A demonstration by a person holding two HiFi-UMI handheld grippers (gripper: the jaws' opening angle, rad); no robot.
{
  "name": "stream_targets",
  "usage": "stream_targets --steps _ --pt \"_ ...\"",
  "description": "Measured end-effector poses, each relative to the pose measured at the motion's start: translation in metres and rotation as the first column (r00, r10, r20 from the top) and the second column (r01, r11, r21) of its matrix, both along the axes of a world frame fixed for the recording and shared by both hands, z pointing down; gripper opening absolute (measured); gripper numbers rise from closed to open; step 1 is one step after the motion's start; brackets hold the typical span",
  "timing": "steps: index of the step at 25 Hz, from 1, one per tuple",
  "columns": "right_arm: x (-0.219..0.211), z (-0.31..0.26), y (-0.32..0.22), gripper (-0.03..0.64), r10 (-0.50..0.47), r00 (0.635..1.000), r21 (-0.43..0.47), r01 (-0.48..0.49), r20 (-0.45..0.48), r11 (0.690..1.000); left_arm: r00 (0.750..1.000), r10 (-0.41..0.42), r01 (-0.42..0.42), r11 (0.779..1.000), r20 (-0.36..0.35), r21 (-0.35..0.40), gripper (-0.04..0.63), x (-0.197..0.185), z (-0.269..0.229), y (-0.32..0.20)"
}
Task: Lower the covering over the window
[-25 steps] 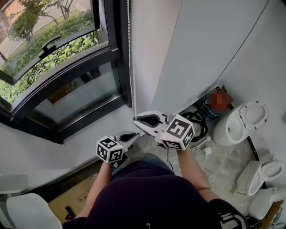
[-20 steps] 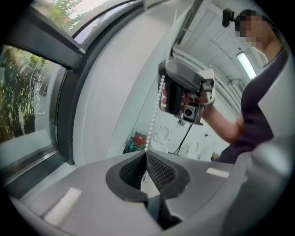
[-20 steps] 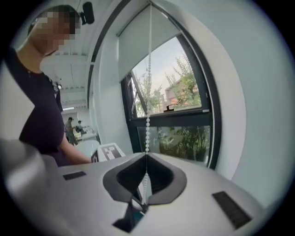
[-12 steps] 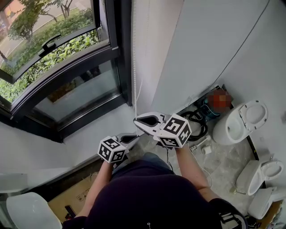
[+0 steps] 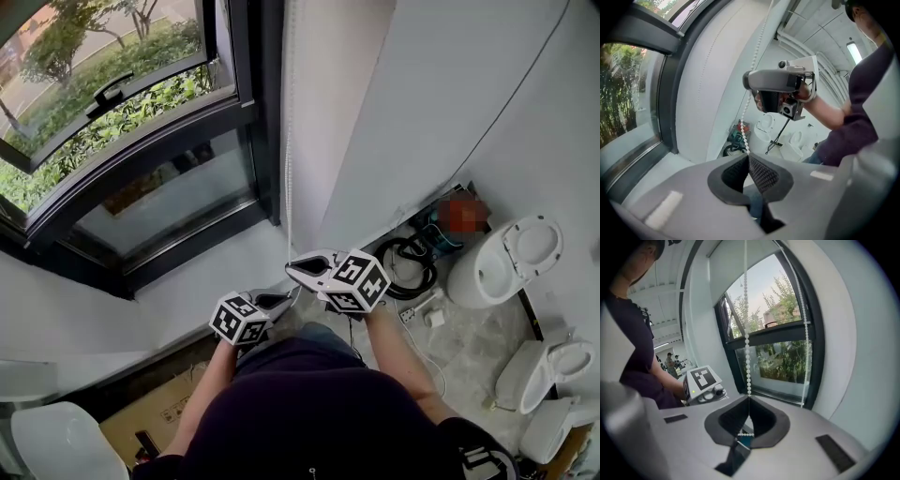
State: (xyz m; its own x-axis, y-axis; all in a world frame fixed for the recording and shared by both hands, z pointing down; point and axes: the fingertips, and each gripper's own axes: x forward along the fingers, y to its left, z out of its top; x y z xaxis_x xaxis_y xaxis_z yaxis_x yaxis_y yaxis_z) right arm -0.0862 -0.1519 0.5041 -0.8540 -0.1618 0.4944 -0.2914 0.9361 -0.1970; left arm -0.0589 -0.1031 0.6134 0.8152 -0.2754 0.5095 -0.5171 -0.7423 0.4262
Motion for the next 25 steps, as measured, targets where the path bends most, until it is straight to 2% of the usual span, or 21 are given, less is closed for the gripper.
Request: stream_targets --steps 6,8,13,18,20,22,25 --pt "-0.003 0.037 0.010 0.014 -0.014 0.997 -0.063 0.010 -0.071 0.998 1.000 -0.008 0.008 1.000 -0.005 0.005 0.012 -0.005 -0.002 0.001" --pt "-0.003 0.042 0.011 0.014 -0.009 0.998 -0.083 0.004 -0.068 0.997 1.000 -0.015 0.015 1.000 -0.011 0.006 0.012 -0.007 -0.004 0.001" --pt "0.000 0.044 0.004 0.014 0.001 0.996 -0.083 -0.008 -0.084 0.996 0.998 -0.042 0.043 0.999 -0.046 0.020 0.012 -0.008 -0.014 0.000" --pt "-0.002 0.045 0.001 0.014 0.009 0.996 -0.085 -0.016 -0.085 0.996 0.993 -0.111 0.113 0.990 -0.029 0.089 0.014 -0.020 -0.022 -0.012" --pt "-0.003 0.046 0.002 0.014 0.012 0.996 -0.080 -0.019 -0.086 0.997 0.987 -0.141 0.148 0.982 -0.071 0.115 0.014 -0.024 -0.034 -0.017" --pt "-0.002 0.046 0.002 0.014 0.014 0.996 -0.078 -0.021 -0.087 0.997 0.974 -0.171 0.193 0.970 -0.150 0.148 0.048 -0.028 -0.056 -0.025" --pt "-0.001 0.045 0.001 0.014 0.015 0.996 -0.079 -0.022 -0.085 0.997 0.946 -0.167 0.227 0.953 -0.276 0.202 0.092 -0.032 -0.099 -0.032"
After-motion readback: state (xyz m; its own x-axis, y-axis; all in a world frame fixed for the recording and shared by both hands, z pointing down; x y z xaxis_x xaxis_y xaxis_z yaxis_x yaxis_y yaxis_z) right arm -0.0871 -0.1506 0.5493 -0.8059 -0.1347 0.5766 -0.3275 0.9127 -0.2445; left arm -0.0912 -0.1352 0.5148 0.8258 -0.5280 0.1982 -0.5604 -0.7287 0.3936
